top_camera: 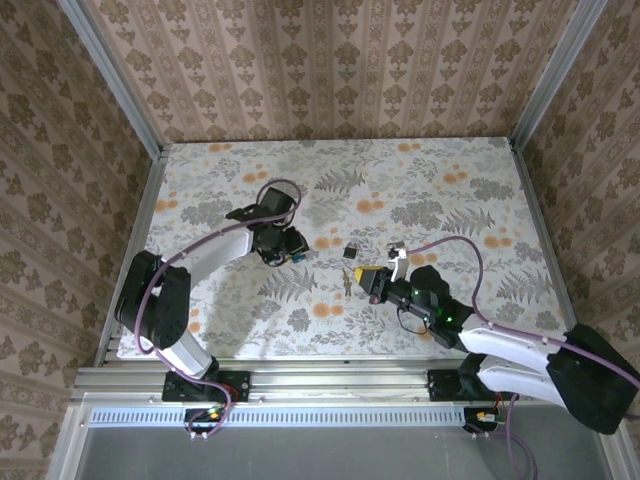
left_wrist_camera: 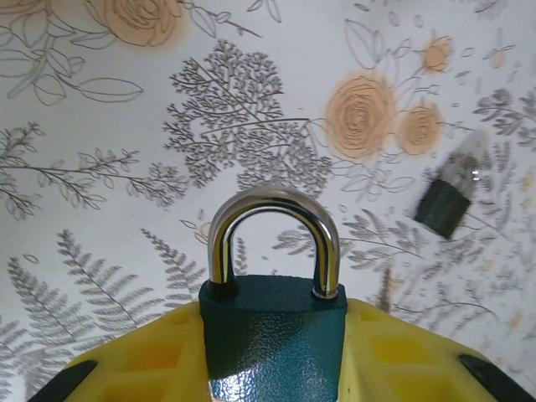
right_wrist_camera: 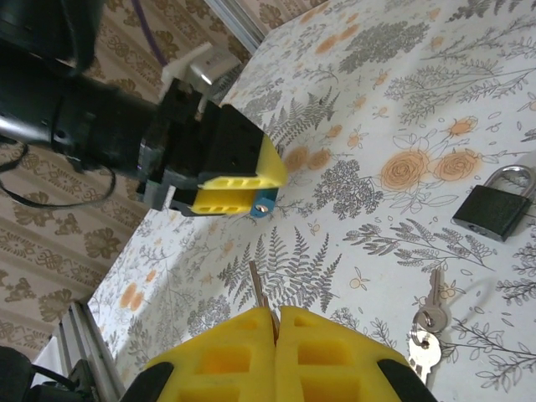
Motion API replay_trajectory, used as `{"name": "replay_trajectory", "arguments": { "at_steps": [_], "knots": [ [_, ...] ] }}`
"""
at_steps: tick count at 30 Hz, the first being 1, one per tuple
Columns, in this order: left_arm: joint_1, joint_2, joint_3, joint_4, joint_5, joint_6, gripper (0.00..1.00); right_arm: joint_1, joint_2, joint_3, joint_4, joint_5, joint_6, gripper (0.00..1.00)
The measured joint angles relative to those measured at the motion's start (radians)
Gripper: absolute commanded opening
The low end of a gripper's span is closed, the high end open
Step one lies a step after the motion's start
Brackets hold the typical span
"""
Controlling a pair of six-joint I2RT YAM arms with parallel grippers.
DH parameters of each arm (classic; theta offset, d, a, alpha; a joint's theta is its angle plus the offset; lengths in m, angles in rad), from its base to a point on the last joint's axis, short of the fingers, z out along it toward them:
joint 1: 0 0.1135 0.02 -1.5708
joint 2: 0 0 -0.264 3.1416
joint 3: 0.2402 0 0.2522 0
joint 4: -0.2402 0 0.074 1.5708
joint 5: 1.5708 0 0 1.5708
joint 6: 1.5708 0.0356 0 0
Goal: Unlock with the key
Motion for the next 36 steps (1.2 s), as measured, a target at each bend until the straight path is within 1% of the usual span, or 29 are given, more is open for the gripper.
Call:
{"name": "replay_trajectory", "arguments": {
  "at_steps": [8, 12, 19, 24, 29, 36],
  "knots": [
    [-0.002, -0.013, 0.071, -0.025, 0.002, -0.098, 0.23, 0.092, 0.243, 0.09, 0.171, 0.066, 0.002, 0.0],
    [-0.002, -0.013, 0.093, -0.07, 0.0, -0.154, 0.23, 0.126, 0.351, 0.133, 0.255, 0.106, 0.01, 0.0],
    [-0.002, -0.014, 0.115, -0.14, -0.011, -0.224, 0.24, 0.166, 0.424, 0.152, 0.32, 0.187, 0.044, 0.0],
    [-0.001, -0.046, 0.115, -0.159, -0.018, -0.261, 0.25, 0.175, 0.447, 0.153, 0.338, 0.248, 0.111, 0.0],
    [-0.001, -0.079, 0.116, -0.168, -0.018, -0.278, 0.24, 0.21, 0.467, 0.18, 0.34, 0.297, 0.155, 0.0],
    [-0.001, -0.079, 0.116, -0.172, -0.017, -0.297, 0.24, 0.246, 0.561, 0.218, 0.393, 0.357, 0.213, 0.0]
  ]
}}
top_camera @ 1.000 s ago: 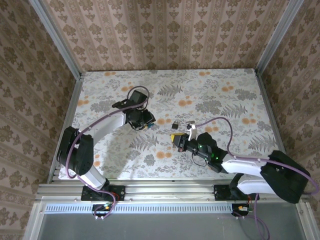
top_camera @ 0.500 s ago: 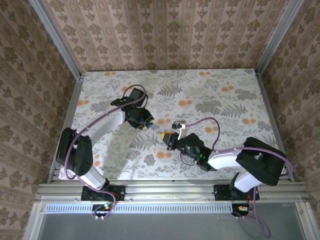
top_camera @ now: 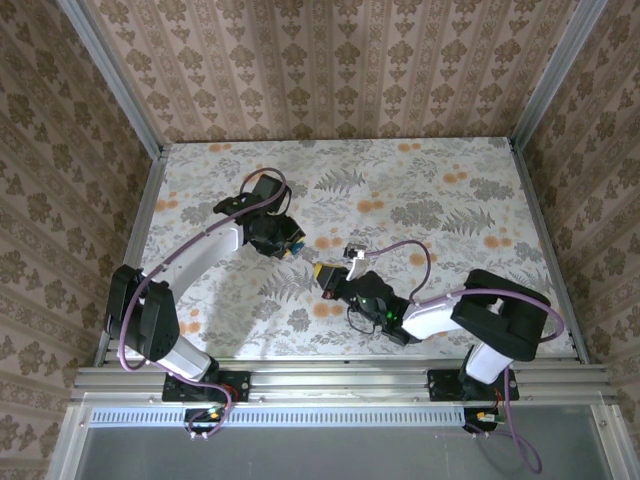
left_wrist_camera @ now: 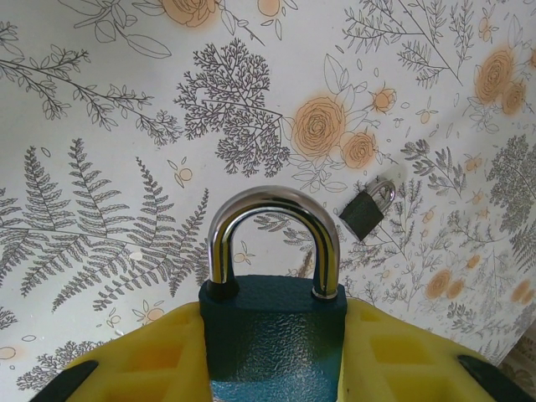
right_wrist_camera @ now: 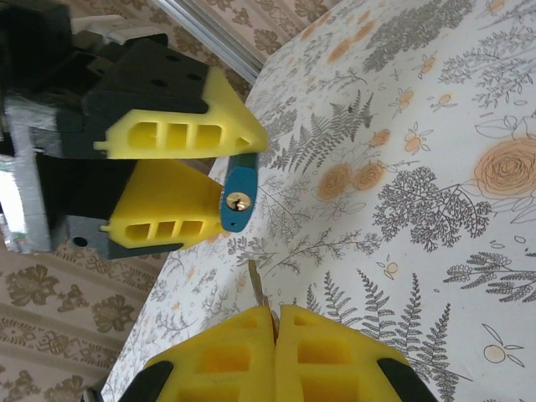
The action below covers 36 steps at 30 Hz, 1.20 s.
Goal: Unlock with the key
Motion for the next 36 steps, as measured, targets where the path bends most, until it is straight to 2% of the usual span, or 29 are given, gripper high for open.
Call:
{"name": "replay_trajectory", "arguments": {
  "at_steps": [7, 36],
  "knots": [
    [0.0, 0.0, -0.003, 0.008, 0.004, -0.005, 0.24, 0.007, 0.074, 0.027, 0.048, 0.032, 0.031, 0.0],
    [0.0, 0.002, -0.039, 0.062, 0.043, -0.023, 0.24, 0.007, 0.112, 0.075, 0.079, 0.079, 0.054, 0.0]
  ]
}}
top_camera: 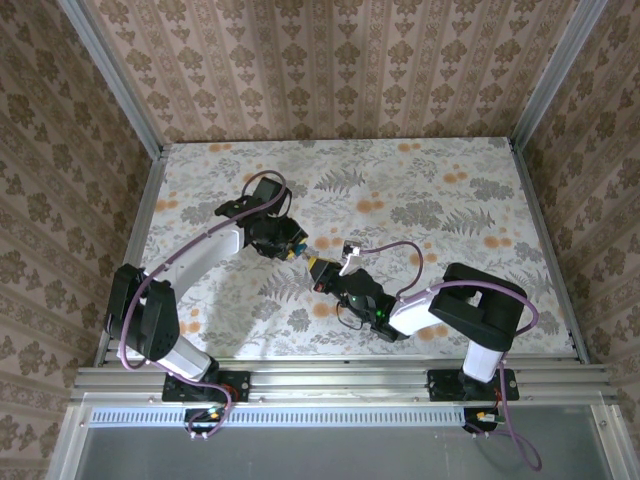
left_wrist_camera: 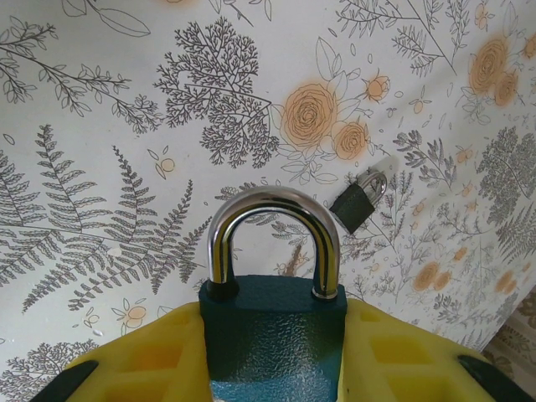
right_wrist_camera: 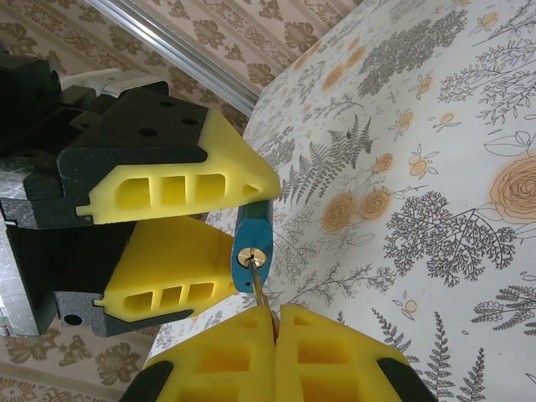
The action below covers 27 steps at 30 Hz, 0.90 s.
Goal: Unlock with the key
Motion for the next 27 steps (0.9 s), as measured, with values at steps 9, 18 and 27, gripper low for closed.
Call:
{"name": "replay_trajectory", "arguments": {
  "at_steps": [9, 18, 27],
  "knots": [
    [-0.001, 0.0, -0.003, 0.015, 0.006, 0.0, 0.24, -0.004, 0.009, 0.0, 0.0, 0.002, 0.001, 0.0],
    [-0.002, 0.002, -0.003, 0.027, 0.009, 0.0, 0.24, -0.01, 0.012, 0.002, 0.012, 0.001, 0.004, 0.0],
    [-0.007, 0.009, -0.003, 0.041, 0.009, 0.0, 0.24, -0.012, 0.012, 0.002, 0.021, 0.002, 0.004, 0.0]
  ]
}}
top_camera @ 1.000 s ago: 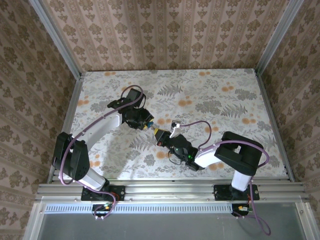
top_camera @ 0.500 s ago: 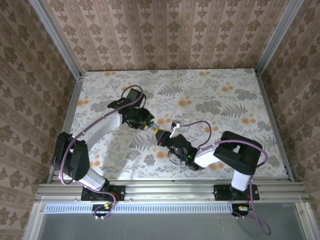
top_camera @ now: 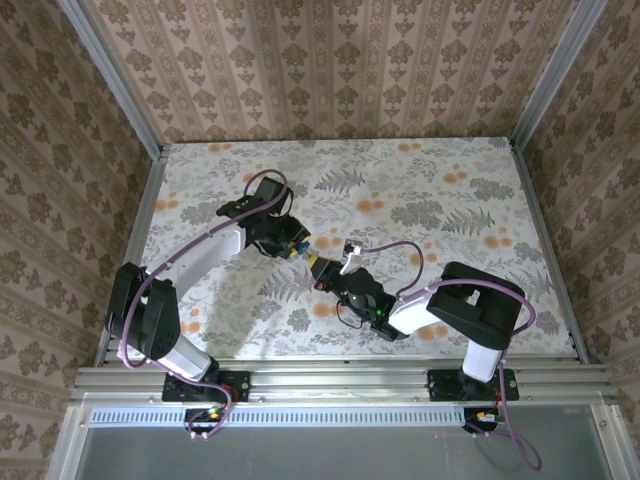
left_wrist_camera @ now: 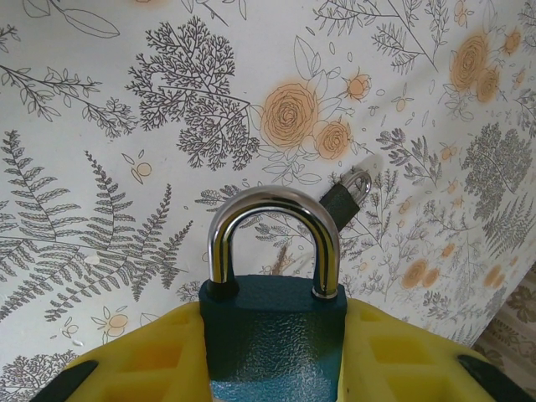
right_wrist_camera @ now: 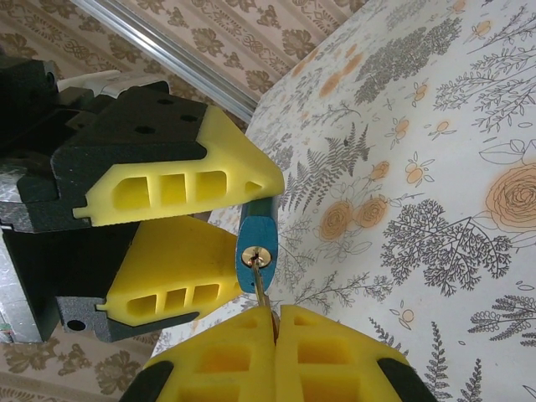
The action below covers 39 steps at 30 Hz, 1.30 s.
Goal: Unlock with the key
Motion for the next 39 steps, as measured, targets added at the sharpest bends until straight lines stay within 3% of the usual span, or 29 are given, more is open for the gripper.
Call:
{"name": "replay_trajectory", "arguments": {
  "at_steps": [16, 39],
  "knots": [
    [-0.025, 0.009, 0.0, 0.018, -0.069, -0.019, 0.21, -0.004, -0.016, 0.051, -0.132, 0.016, 0.008, 0.0],
    [-0.025, 0.011, 0.0, 0.043, -0.07, -0.026, 0.19, 0.006, -0.05, 0.095, -0.257, 0.053, -0.253, 0.0]
  ]
}}
